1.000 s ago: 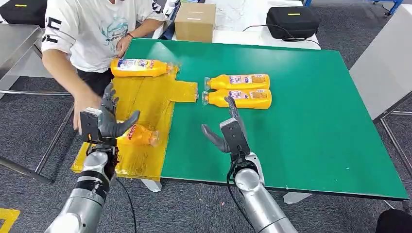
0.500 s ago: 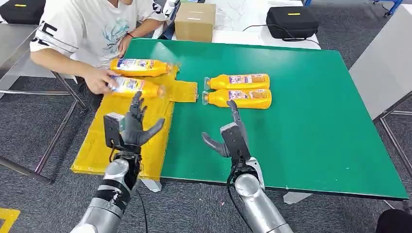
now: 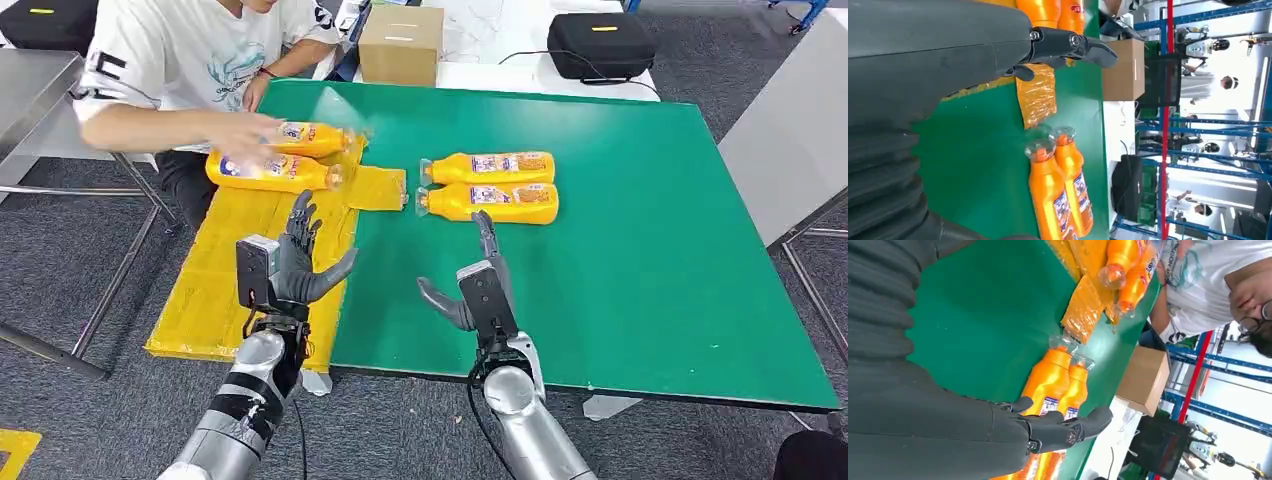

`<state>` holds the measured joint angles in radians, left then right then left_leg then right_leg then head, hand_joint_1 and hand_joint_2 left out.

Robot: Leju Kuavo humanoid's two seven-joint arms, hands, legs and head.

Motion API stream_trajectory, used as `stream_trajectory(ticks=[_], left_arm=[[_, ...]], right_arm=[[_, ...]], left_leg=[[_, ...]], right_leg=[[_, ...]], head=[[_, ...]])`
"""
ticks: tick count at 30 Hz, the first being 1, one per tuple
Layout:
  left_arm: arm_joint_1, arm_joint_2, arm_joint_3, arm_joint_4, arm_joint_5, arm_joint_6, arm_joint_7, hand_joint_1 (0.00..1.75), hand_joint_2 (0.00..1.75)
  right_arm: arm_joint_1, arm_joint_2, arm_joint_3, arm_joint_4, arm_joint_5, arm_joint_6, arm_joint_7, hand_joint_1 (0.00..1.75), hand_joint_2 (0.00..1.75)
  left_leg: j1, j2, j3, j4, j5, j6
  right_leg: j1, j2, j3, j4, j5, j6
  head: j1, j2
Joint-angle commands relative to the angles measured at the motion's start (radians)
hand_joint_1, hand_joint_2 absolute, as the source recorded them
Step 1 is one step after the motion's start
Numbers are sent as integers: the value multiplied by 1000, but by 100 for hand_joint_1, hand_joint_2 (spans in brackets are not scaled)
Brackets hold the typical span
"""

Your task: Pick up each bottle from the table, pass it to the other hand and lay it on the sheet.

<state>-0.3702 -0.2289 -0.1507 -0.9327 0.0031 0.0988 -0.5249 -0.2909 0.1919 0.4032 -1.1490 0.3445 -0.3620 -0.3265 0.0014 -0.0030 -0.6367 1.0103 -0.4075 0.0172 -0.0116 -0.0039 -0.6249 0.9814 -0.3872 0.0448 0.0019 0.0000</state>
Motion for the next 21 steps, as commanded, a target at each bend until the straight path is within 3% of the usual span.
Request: stream_trajectory(ticks=[1, 21], left_arm=[[-37, 8, -24, 52, 15, 2, 14, 0, 175], [-33, 5, -29, 94, 33, 51, 13, 0, 175]], right_arm=[[-14, -18, 2, 8, 5, -5, 0, 0, 175], [-3, -8, -4, -1, 0, -15, -8, 0, 175]], left_leg=[[1, -1, 4, 0, -2, -1], [0, 0, 6, -1, -3, -1]], right_leg=[[1, -1, 4, 0, -2, -1], [0, 0, 6, 0, -3, -2]], head=[[0, 0], [0, 0]])
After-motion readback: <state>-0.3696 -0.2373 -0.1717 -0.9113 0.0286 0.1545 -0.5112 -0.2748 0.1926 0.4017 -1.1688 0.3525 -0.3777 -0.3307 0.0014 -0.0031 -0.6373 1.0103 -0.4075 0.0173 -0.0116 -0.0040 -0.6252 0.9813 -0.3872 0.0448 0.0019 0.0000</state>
